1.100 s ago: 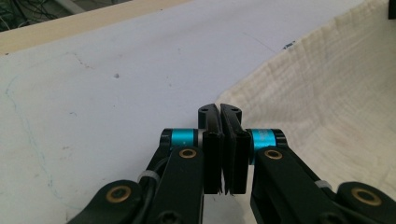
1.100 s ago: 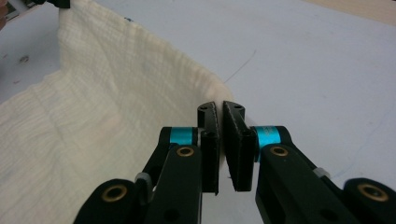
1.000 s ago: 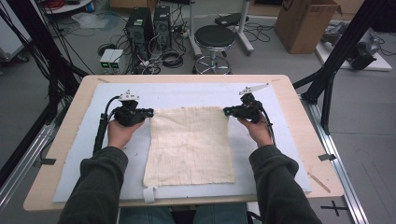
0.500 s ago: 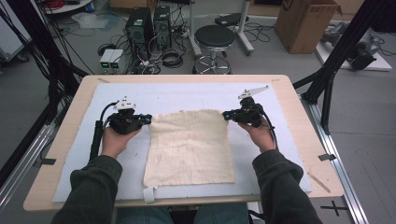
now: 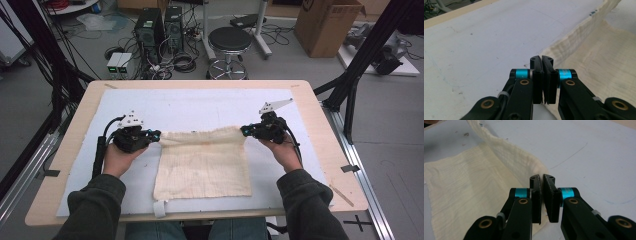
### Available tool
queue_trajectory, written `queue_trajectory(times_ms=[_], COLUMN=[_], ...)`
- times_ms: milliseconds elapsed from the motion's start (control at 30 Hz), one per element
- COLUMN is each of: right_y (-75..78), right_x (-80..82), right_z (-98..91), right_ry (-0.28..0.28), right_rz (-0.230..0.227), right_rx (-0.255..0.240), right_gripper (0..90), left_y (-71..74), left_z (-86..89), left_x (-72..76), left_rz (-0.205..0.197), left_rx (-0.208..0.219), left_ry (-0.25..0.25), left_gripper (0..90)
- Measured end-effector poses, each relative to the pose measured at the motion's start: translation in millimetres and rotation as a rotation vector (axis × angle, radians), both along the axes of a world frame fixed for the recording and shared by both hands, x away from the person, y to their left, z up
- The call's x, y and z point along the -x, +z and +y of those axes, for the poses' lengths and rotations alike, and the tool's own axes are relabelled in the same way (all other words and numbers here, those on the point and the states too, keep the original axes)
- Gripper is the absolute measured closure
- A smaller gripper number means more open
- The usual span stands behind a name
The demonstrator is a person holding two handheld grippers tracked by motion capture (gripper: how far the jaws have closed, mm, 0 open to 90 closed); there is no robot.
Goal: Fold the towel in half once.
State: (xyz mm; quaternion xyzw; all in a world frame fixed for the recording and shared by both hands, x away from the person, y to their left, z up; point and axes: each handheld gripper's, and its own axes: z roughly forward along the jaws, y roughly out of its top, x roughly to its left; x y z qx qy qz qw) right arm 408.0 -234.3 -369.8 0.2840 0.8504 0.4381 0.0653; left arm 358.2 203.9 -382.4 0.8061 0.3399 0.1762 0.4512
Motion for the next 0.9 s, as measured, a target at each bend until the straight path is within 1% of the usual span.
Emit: queue_trajectory(times_ms=[67,100,133,200,267,367,467,533,600,633,867,900], right_y=[1.4,0.8,0.1,-2.4,-5.3,-7.5,-10.1,-11.9,-13.0,-13.8,-19.7,-21.2], right_x=[5.1,6.7,9.4,14.6,20.4,28.2,33.6,38.0,41.5,43.2,56.2,57.6], right_z=[-0.6,-1.3,-1.7,-2.4,-3.9,-4.2,-4.6,-4.8,-4.9,-4.8,-5.5,-5.3], right_ry=[0.004,0.009,0.012,0.014,0.02,0.027,0.038,0.04,0.045,0.048,0.054,0.054], right_rz=[-0.005,-0.013,-0.006,-0.007,-0.002,-0.001,-0.008,-0.012,-0.012,-0.015,-0.009,-0.01], right_rx=[-0.003,-0.004,-0.002,0.001,-0.006,0.001,0.007,0.005,0.014,0.02,0.031,0.028], right_gripper=[85.0,85.0,85.0,85.0,85.0,85.0,85.0,85.0,85.0,85.0,85.0,84.9], left_y=[2.6,3.9,4.7,5.4,4.2,1.8,0.1,-1.5,-3.2,-3.8,-9.1,-10.9], left_z=[-0.7,-0.5,-0.9,-0.3,0.1,0.8,1.7,2.1,1.6,1.5,-0.1,-0.3], left_x=[4.5,6.6,9.4,15.5,19.7,26.5,32.8,36.7,41.6,43.7,57.0,59.6], left_rz=[-0.009,-0.016,-0.023,-0.033,-0.032,-0.032,-0.036,-0.037,-0.042,-0.05,-0.057,-0.056], left_rx=[-0.004,-0.013,-0.008,0.002,-0.002,-0.004,0.008,0.007,0.012,0.008,-0.01,-0.006], left_ry=[-0.007,-0.012,-0.012,-0.018,-0.025,-0.032,-0.038,-0.039,-0.042,-0.046,-0.07,-0.071], left_gripper=[87.1,87.1,87.1,87.1,87.1,87.1,87.1,87.1,87.0,87.0,87.0,87.0])
